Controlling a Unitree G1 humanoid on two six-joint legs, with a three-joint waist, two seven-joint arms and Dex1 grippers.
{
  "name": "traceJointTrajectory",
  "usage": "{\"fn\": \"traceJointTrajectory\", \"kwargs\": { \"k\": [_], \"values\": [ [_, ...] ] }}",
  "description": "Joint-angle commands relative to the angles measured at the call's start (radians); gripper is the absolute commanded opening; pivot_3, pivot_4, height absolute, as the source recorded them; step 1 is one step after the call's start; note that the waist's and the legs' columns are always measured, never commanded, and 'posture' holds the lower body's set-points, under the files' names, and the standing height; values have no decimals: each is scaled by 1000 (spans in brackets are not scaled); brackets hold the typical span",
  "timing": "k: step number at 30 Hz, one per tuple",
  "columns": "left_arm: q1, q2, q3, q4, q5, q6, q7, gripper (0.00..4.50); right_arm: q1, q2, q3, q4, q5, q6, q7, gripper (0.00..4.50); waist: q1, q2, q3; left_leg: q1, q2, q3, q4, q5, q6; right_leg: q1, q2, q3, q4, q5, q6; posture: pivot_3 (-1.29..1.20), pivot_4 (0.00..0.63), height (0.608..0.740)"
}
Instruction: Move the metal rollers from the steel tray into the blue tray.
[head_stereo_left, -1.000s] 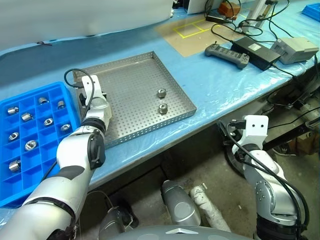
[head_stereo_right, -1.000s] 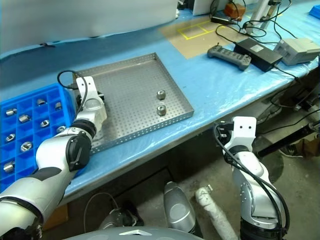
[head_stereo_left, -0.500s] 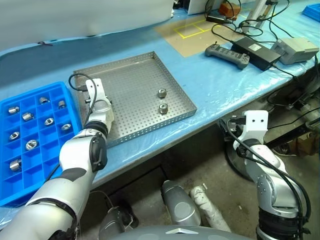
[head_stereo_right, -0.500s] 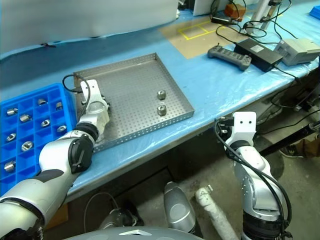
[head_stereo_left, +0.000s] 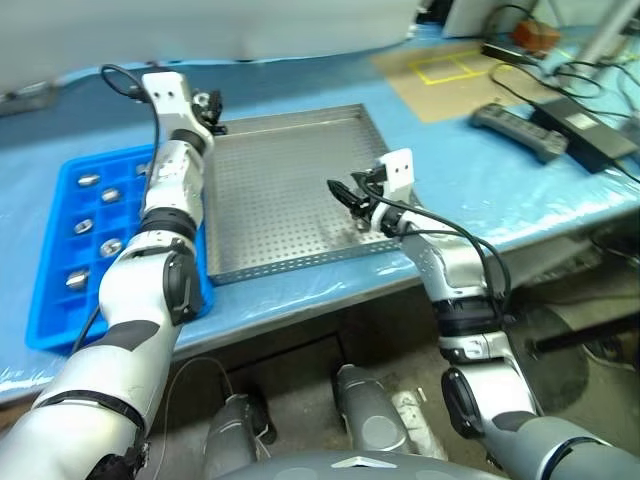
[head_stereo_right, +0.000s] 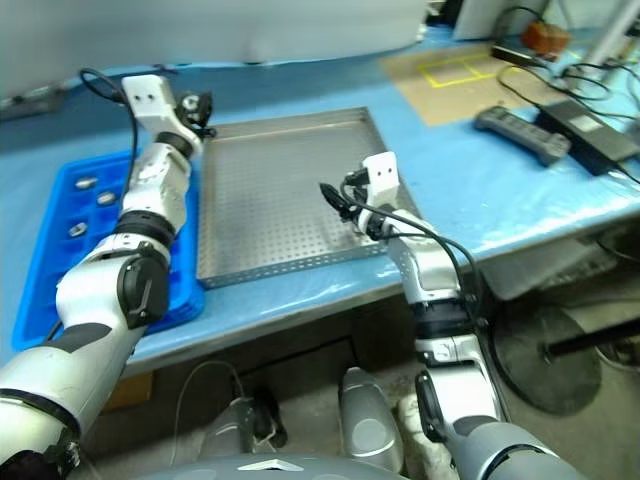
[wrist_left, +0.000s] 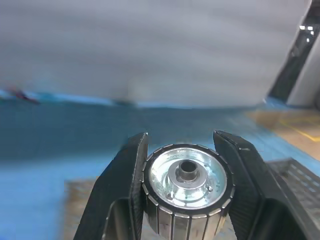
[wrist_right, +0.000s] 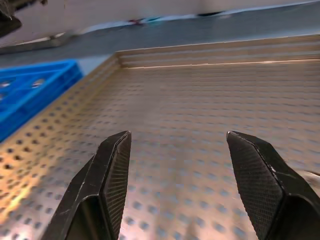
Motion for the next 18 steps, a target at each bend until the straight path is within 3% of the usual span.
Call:
{"fn": "traceJointTrajectory", "kwargs": {
  "k": [1, 4, 6, 9, 12, 14, 18],
  "values": [
    [176, 30, -25, -374, -71, 88, -75, 1737, -87, 46, 23, 147, -4, -128, 70, 3146, 87, 0, 0, 0, 1, 0, 0, 1, -1, -2, 0, -1, 4, -3, -4, 150, 150, 740],
    [398, 45, -76, -775, -151, 274, -138, 1737, -149, 85, 24, 260, -7, -193, 106, 3146, 203, 1, 0, -1, 5, 1, -1, 4, -6, -5, 0, -4, 10, -6, -11, 213, 150, 740],
    [541, 57, -90, -1012, -226, 416, -148, 1737, -177, 111, 31, 316, -13, -229, 130, 3146, 285, 1, 0, -1, 3, 3, 0, 4, -7, -11, -1, -3, 22, -17, -29, 279, 150, 740],
    [723, 91, -88, -1254, -316, 573, -160, 1737, -198, 141, 43, 370, -23, -266, 159, 3146, 378, 3, 1, 0, 3, 3, -3, 4, -15, -11, 0, -4, 24, -18, -31, 313, 150, 740],
    [851, 131, -70, -1381, -368, 669, -175, 1737, -205, 158, 49, 396, -28, -287, 174, 3146, 420, 6, 2, 4, 3, 10, -13, 8, -22, -9, -1, -3, 23, -20, -33, 321, 150, 740],
    [911, 172, -77, -1416, -369, 706, -200, 1737, -204, 163, 49, 402, -30, -293, 179, 3146, 433, 5, 2, 6, 3, 19, -27, 15, -33, -17, -3, 5, 22, -20, -32, 320, 150, 740],
    [951, 247, -107, -1392, -346, 748, -249, 1737, -194, 166, 48, 401, -33, -296, 181, 3146, 454, 5, 3, 13, 1, 26, -54, 20, -42, -19, -4, 15, 19, -21, -14, 317, 150, 740]
  ]
}}
